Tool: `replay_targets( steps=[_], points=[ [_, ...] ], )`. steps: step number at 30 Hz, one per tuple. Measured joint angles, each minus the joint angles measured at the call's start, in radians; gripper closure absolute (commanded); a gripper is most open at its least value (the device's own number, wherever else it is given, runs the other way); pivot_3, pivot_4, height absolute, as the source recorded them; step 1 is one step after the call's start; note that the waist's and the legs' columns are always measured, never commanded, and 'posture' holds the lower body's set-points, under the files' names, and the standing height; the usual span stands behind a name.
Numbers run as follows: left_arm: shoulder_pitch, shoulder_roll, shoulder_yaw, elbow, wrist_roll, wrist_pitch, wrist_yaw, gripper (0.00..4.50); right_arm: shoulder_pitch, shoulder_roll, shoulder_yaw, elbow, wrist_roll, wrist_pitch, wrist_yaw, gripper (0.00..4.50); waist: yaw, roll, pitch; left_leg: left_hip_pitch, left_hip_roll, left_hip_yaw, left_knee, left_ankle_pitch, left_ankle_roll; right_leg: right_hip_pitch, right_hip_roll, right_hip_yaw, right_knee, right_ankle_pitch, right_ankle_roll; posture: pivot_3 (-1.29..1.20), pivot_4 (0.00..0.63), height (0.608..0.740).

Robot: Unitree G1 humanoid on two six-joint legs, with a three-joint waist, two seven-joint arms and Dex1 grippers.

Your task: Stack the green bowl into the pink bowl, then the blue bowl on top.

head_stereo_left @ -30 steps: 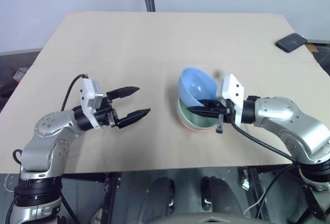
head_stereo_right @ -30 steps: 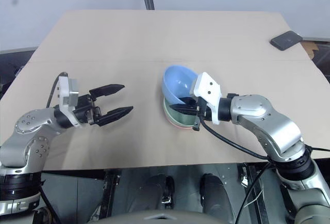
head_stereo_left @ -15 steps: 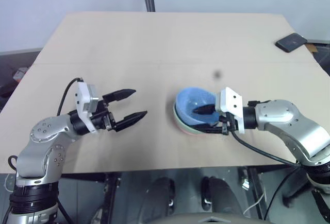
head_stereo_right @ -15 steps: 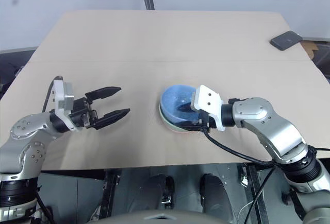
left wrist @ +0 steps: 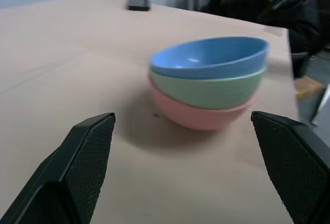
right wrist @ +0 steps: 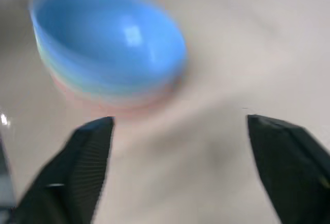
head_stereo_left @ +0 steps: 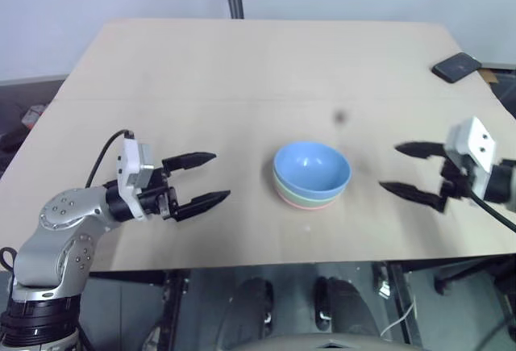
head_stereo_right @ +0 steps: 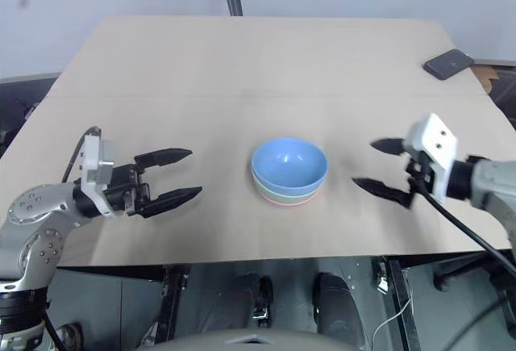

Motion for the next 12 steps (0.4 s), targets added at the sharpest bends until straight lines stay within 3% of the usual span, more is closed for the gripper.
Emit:
replay_targets(
  steps=[6, 12],
  points=[
    [0.132, 0.044, 0.085, -0.045, -0.006, 0.007, 0.003, 0.00, 0.186, -0.004, -0.149, 0.111, -0.043, -0.169, 0.132, 0.12, 0.002, 0.000, 0.000, 0.000, 0.001, 0.000, 0.000, 0.000, 0.000, 0.000, 0.001, 0.000, -0.001, 0.000, 0.000, 0.00, 0.150, 0.739],
    [0.212, 0.090, 0.135, -0.096, -0.003, 0.026, 0.009, 0.00, 0.226, -0.020, -0.241, 0.138, -0.003, -0.191, 0.227, 0.12, 0.003, 0.000, 0.000, 0.000, 0.001, -0.001, 0.000, -0.003, 0.003, 0.001, -0.003, 0.000, -0.002, 0.000, 0.000, 0.00, 0.150, 0.739]
  ],
)
